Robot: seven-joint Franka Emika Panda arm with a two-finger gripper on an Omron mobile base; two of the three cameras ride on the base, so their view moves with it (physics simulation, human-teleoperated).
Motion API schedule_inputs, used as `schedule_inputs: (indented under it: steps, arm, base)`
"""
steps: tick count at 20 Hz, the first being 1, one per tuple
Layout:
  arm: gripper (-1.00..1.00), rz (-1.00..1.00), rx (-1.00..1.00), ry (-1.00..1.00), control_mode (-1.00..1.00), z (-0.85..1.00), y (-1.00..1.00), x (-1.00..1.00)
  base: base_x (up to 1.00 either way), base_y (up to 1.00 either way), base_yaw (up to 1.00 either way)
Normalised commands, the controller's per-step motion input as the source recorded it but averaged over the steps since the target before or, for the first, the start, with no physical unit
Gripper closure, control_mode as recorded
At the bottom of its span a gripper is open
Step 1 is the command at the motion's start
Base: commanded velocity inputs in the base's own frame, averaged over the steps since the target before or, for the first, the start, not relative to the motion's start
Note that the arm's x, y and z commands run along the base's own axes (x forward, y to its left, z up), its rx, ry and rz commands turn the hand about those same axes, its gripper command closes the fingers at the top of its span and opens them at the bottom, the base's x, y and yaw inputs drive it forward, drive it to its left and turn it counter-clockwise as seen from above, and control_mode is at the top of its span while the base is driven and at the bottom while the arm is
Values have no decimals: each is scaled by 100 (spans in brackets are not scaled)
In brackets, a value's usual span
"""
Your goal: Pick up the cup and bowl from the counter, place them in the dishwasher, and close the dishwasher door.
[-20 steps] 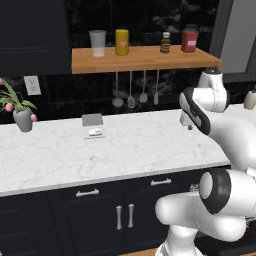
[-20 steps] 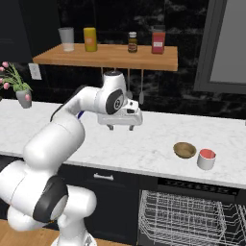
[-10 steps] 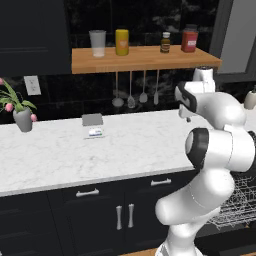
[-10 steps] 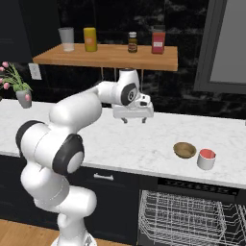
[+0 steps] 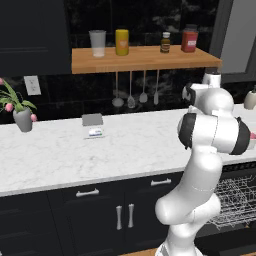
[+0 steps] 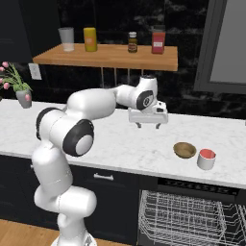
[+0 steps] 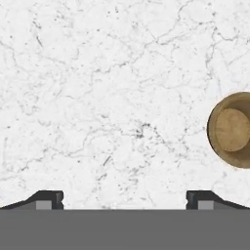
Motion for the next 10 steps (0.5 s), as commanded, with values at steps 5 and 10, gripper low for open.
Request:
schedule_inputs:
  steps: [5, 10]
  arm:
    - [-100, 0, 0, 1, -100, -46, -24, 22]
    - [-100, -1, 0, 4, -100, -33, -40, 44]
  base:
    - [0, 0, 0]
    - [0, 0, 0]
